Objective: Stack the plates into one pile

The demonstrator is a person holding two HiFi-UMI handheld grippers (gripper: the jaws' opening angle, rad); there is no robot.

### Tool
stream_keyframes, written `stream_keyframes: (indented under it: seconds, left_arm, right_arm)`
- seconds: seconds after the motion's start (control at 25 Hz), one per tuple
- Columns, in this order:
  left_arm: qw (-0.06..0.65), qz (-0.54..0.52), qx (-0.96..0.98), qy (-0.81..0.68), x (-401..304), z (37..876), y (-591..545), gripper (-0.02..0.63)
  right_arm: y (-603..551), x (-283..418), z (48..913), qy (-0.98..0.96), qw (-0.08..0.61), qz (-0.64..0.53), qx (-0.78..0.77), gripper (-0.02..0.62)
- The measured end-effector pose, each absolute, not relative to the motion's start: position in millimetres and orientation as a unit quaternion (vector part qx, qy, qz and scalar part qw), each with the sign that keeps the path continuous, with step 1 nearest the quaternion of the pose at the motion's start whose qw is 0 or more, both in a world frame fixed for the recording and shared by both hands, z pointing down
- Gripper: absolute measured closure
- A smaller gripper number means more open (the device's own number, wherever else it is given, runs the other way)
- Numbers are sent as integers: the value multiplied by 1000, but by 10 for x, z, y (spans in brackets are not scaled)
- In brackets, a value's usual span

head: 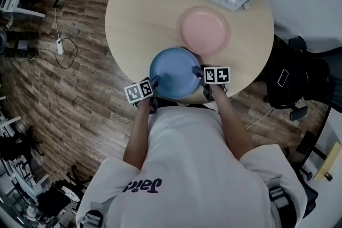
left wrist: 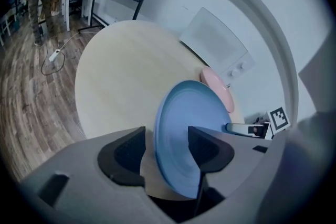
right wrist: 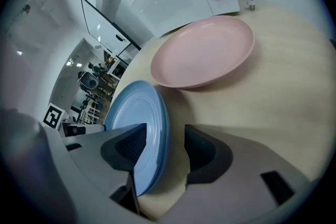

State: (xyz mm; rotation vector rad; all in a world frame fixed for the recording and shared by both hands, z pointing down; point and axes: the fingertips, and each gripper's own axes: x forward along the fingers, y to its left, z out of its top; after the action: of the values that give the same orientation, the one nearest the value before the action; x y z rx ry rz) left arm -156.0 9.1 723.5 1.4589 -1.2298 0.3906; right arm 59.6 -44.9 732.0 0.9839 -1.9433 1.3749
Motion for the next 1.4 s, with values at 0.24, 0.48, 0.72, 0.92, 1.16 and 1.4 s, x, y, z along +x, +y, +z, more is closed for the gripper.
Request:
stream_keyframes:
  seconds: [0.24,0.48,0.72,0.92,1.16,1.4]
  left_arm:
    - [605,116,605,-505,-1444,7367,129,362]
    - [602,150,577,-532,-1535,7484,199,509]
    - [615,151,556,-538,-1611,7466,207,522]
    - [617,139,546,-549,-1738,7334,105,529]
    - [603,113,546,-570,-1943,7078,-103,532]
    - [583,109,560,-579,-2024,6825,-486,532]
  right_arm:
    - [-442,702,7409,-718,262,510,395,434]
    - [-412,597,7399,-725,263,513,376,535]
    - [-432,525,7377,-714,295,511,377,535]
    - [-548,407,7253,-712,298,516,371,535]
    - [-809,189,7002,-735,287,499,359,535]
    - [-1182,113,6777,-747,255,494,364,535]
